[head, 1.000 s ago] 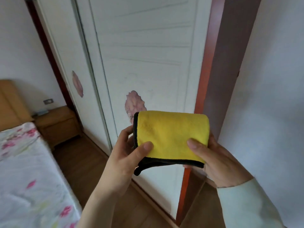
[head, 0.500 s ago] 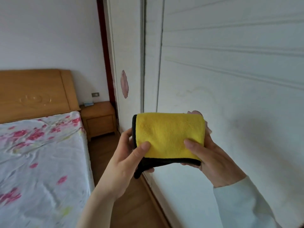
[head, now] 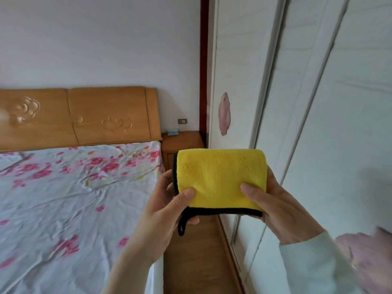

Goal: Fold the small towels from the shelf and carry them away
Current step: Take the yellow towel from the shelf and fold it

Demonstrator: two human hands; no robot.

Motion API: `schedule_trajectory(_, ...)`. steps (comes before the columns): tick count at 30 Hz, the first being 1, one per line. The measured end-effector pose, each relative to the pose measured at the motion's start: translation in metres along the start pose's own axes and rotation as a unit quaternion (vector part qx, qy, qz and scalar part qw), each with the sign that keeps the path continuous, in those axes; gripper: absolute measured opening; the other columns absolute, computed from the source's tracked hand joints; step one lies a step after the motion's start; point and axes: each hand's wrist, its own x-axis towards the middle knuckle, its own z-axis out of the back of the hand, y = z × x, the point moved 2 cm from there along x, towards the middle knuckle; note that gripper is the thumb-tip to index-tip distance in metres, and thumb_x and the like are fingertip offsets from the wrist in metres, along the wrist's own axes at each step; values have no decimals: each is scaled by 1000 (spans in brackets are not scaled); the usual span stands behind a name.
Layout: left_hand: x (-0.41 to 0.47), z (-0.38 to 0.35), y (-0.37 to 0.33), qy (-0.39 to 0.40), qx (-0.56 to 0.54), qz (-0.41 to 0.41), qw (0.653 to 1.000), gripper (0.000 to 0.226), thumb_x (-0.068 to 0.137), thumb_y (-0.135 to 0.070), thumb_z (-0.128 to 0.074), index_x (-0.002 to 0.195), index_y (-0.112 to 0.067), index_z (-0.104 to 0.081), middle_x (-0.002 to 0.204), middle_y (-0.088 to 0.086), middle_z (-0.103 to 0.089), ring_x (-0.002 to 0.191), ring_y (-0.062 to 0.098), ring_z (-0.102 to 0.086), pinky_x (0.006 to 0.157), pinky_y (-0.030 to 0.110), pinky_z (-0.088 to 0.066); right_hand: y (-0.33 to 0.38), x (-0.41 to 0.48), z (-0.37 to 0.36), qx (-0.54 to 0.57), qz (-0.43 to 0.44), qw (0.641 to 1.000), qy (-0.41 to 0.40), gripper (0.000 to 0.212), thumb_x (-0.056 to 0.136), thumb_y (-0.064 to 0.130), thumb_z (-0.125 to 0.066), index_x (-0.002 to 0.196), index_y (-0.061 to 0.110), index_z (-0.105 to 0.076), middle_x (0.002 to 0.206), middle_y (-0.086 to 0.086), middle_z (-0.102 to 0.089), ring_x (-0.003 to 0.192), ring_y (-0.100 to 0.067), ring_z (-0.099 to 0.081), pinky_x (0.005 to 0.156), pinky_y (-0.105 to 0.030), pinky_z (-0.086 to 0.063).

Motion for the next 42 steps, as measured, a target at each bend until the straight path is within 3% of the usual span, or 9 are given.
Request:
schedule_trajectory(2,44,11,7,-29,-4,7,1000,45,81,-20,-66,125,-28,-60,99,-3,-75,85,18,-73,61,31,-61,-7,52,8,8,-14,1000,23,56,79,35,-72,126,58,-52,122,16,-72,114,-11,-70,89,-27,-59)
schedule_trajectory(5,106,24,12,-55,1,9,998,52,80,-17,-69,130,-23,-57,101,-1,-76,87,20,-74,62,32,-61,-12,125,18,2,-24,998,56,71,59,58,-88,121,63,-54,124,17,-71,116,-11,-69,96,-33,-56)
schedule_trajectory(9,179,47,12,-87,4,-2,996,54,80,-16,-70,132,-21,-56,103,-2,-75,89,20,-73,65,32,-60,-22,214,21,10,-23,996,84,100,37,67,-94,127,56,-50,121,17,-73,110,-10,-71,82,-27,-60)
schedule_trajectory(14,259,87,13,-111,10,-7,994,49,79,-17,-69,126,-22,-58,100,-4,-76,86,17,-74,64,31,-60,-40,313,10,14,-40,993,113,97,38,68,-93,122,67,-45,120,18,-72,111,-11,-71,84,-30,-60)
schedule_trajectory(23,438,186,17,-96,7,-9,995,51,76,-19,-71,126,-20,-58,93,-5,-77,82,16,-75,62,30,-60,-75,507,-17,-5,-42,996,82,107,35,70,-92,130,56,-46,117,17,-73,107,-11,-72,81,-30,-61)
schedule_trajectory(27,522,228,16,-86,0,-4,996,52,78,-18,-71,128,-18,-59,97,-4,-76,84,17,-74,63,30,-59,-87,596,-26,5,-41,996,74,75,57,53,-88,122,60,-50,118,16,-72,106,-13,-73,79,-30,-61)
schedule_trajectory(32,616,261,25,-75,-2,12,997,50,78,-17,-70,126,-14,-58,90,-3,-75,78,15,-73,61,27,-58,-104,695,-22,-1,-47,997,60,72,55,62,-82,116,74,-45,129,13,-63,117,-20,-66,91,-41,-60)
schedule_trajectory(38,750,299,49,-105,-1,14,994,53,78,-19,-71,129,-14,-58,99,3,-76,87,22,-74,67,31,-60,-132,838,-3,-8,-42,996,79,58,65,55,-81,111,72,-51,127,14,-64,110,-16,-70,84,-35,-61)
schedule_trajectory(42,847,306,56,-116,-2,10,993,49,85,-12,-76,129,-10,-56,90,-2,-76,78,15,-73,60,24,-57,-142,939,23,-7,-53,995,82,80,52,69,-86,120,72,-45,133,12,-61,118,-21,-65,99,-48,-56)
